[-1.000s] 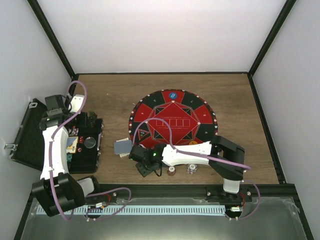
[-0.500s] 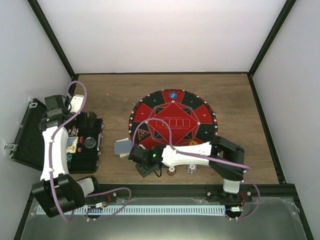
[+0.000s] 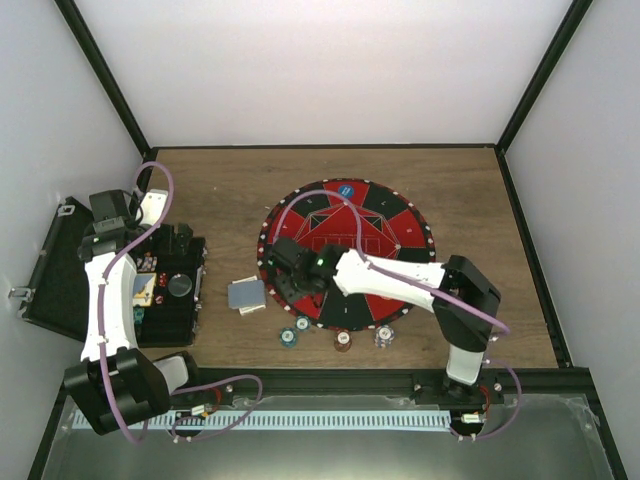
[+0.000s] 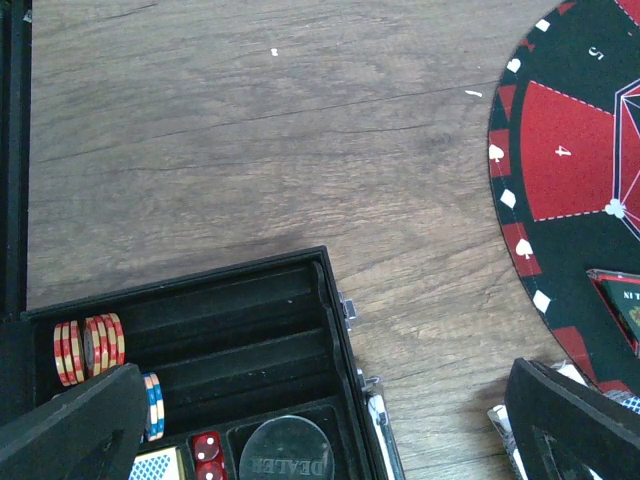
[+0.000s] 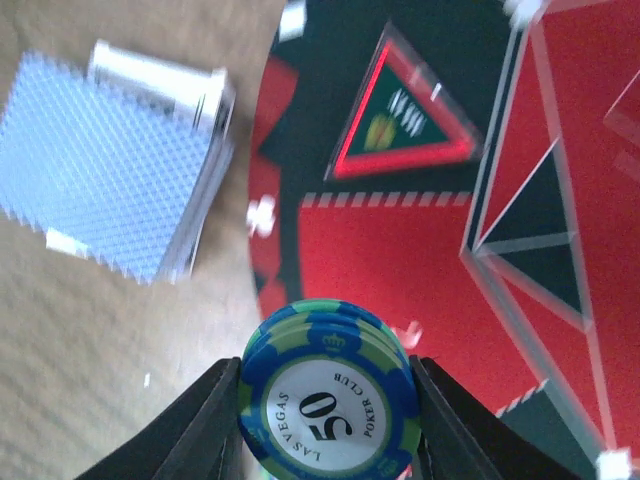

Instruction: Distribute texas hold em gaming equipment

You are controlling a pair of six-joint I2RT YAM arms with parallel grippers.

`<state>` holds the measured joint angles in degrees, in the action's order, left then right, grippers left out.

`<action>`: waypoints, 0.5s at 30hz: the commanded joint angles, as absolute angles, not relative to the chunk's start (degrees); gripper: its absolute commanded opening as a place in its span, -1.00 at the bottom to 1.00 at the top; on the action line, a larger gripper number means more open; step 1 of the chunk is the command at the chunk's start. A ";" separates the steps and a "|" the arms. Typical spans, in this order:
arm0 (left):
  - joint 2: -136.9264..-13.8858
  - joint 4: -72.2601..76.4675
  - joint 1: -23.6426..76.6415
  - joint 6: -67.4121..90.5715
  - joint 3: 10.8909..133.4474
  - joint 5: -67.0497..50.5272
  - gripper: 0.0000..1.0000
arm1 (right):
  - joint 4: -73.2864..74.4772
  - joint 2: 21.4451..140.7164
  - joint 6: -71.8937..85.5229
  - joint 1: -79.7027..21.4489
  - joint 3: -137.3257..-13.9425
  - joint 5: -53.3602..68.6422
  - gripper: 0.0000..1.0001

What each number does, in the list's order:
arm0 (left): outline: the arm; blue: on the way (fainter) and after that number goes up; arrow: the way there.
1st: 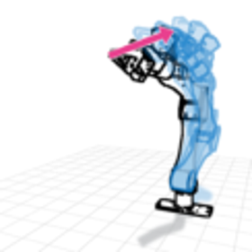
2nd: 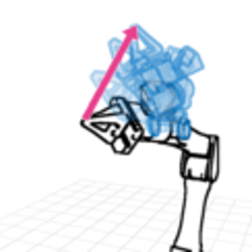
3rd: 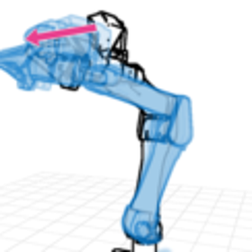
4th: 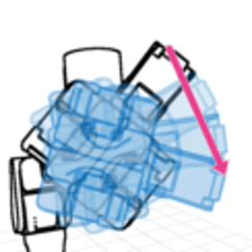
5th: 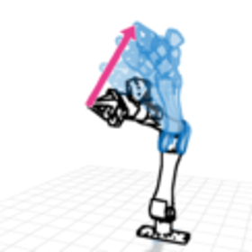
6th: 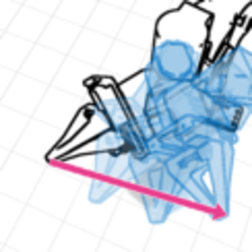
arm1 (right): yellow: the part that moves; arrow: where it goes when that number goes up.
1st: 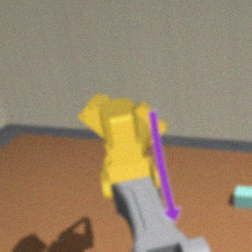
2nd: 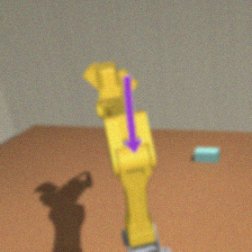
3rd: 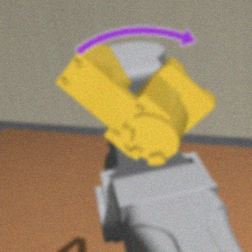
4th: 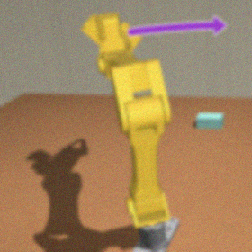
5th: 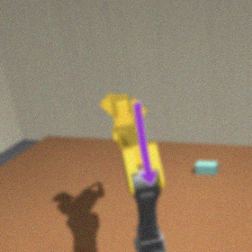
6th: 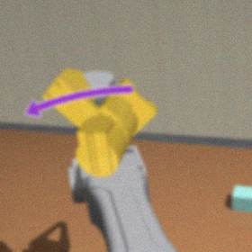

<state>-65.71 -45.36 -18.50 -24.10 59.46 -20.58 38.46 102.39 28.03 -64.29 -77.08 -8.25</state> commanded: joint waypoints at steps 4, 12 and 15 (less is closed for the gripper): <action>-65.04 -46.15 -18.81 -24.58 60.67 -20.23 1.00 | 36.32 109.18 21.77 -57.47 -84.92 -7.25 -0.97; -65.12 -45.77 -18.83 -24.95 59.98 -20.21 1.00 | 34.02 112.37 21.94 -56.95 -82.81 -5.86 -0.98; -64.91 -45.46 -18.81 -25.12 59.49 -20.15 1.00 | 32.37 112.52 22.24 -56.95 -80.45 -4.10 -0.94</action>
